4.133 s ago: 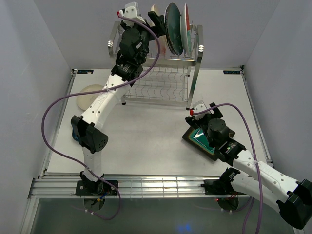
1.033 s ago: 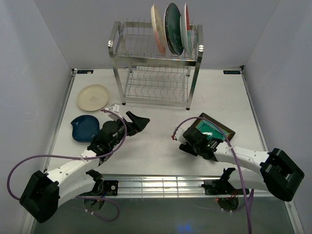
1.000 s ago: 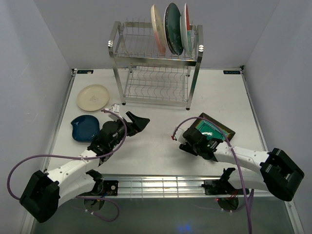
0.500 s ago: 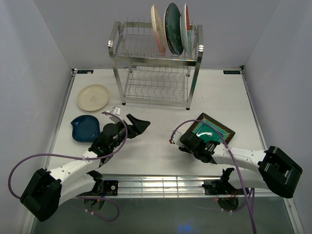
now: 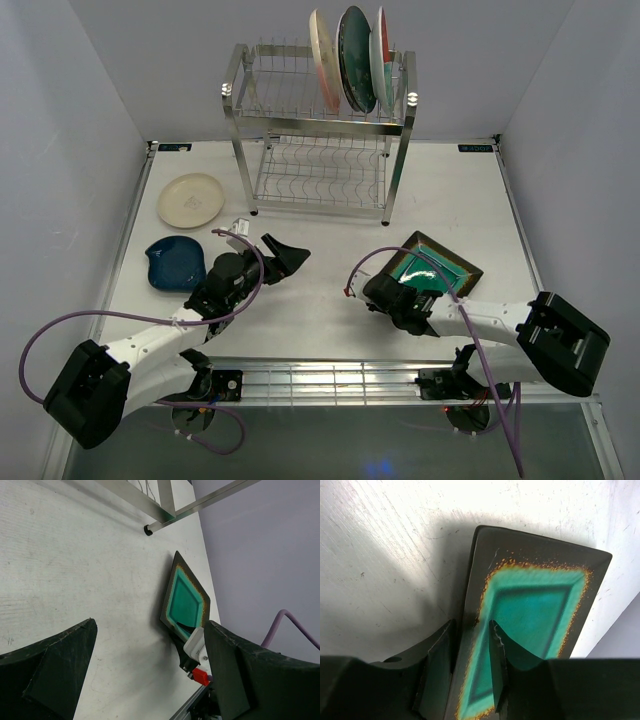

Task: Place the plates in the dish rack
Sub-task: Pick up the plate at the center of the board.

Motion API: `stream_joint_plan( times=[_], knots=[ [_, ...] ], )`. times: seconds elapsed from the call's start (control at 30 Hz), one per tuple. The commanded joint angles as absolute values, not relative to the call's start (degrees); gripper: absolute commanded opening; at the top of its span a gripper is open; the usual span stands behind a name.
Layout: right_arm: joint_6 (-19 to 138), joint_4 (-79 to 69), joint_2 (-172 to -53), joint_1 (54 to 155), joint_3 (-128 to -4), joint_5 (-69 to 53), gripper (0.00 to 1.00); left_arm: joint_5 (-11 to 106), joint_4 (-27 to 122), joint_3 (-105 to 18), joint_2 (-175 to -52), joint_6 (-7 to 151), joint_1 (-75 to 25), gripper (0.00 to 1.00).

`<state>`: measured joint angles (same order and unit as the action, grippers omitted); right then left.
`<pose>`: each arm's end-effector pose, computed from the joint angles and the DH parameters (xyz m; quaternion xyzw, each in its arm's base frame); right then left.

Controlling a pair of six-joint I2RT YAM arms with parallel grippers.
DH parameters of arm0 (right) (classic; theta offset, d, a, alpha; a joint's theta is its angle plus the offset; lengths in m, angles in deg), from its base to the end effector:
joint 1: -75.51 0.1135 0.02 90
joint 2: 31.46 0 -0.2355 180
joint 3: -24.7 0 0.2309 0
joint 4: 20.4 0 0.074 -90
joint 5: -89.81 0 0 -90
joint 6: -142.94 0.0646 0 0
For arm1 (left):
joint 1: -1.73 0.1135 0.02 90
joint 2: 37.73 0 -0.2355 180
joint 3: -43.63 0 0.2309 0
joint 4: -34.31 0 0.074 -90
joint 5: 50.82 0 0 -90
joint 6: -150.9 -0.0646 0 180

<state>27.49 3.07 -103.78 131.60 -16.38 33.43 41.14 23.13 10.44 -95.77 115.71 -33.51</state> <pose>0.1523 0.1624 0.1138 -0.5293 0.7481 -0.1891 0.3527 0.1943 -0.1400 0.1835 -0.1232 0.7765 -0.4466 0.4272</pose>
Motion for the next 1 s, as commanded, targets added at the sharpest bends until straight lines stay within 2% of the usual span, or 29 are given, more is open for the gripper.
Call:
stream_joint_plan(
  times=[0.0,0.67,0.97],
  knots=[
    [28.42,1.87,-104.67,131.93,-15.85,35.23,0.38,41.47,21.15,11.43,-95.48,116.27,-33.86,0.98],
    [28.15,3.63,-100.29,134.48,-16.64,31.36,0.11,44.80,20.45,10.38,-98.28,119.60,-34.04,0.98],
    [27.89,4.33,-94.93,135.89,-17.34,28.20,0.08,49.64,14.48,9.24,-103.47,122.07,-35.44,0.98]
  ],
)
